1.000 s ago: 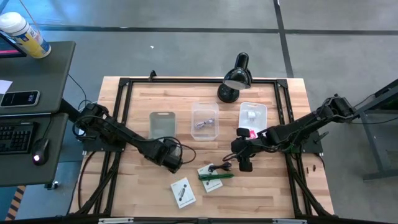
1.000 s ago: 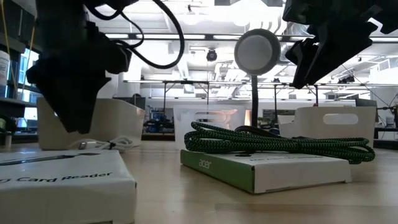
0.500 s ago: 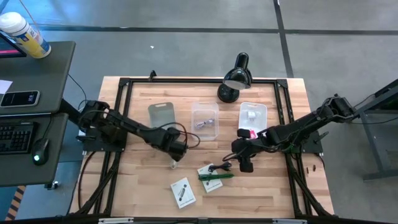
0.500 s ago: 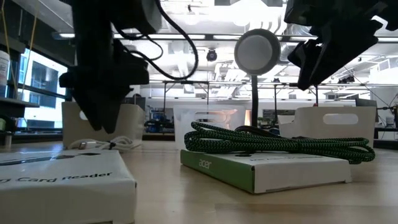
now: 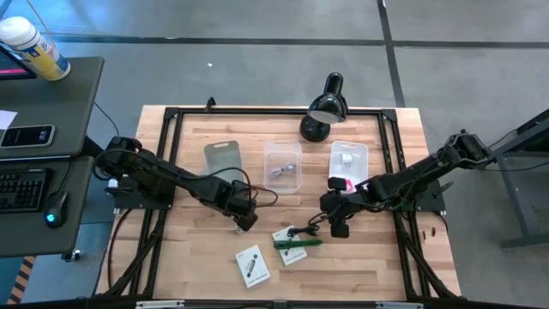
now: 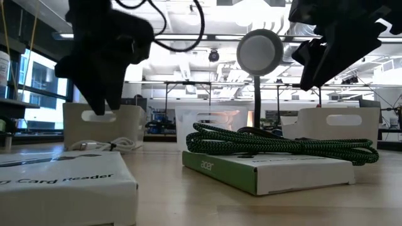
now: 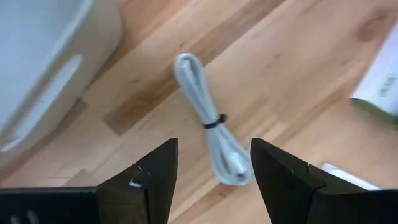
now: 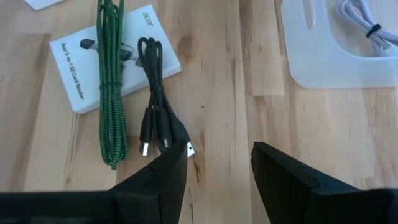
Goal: Pick and place items into bin
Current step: Put the white charger cable into the transparent bin
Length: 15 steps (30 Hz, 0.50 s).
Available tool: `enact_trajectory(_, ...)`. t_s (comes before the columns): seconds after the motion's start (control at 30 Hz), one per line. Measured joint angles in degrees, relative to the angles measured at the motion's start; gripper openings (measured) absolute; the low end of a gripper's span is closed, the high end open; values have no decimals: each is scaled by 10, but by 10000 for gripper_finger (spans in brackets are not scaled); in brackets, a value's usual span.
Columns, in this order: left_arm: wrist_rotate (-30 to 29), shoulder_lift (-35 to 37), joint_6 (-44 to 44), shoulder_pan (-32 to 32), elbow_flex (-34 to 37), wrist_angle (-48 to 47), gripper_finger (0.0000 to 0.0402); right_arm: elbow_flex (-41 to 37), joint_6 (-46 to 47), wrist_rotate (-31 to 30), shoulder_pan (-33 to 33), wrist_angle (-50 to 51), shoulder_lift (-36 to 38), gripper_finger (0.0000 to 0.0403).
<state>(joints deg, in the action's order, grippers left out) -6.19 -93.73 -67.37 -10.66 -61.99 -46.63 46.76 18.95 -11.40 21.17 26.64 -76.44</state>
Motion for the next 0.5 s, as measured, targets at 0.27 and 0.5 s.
enact_trajectory(0.27,-19,-34,-8,-29,0,31,197,0,-10,0,0,-4,0,169)
enact_trajectory(0.5,-19,-66,-6,-29,0,54,268,0,-9,0,0,-9,0,169)
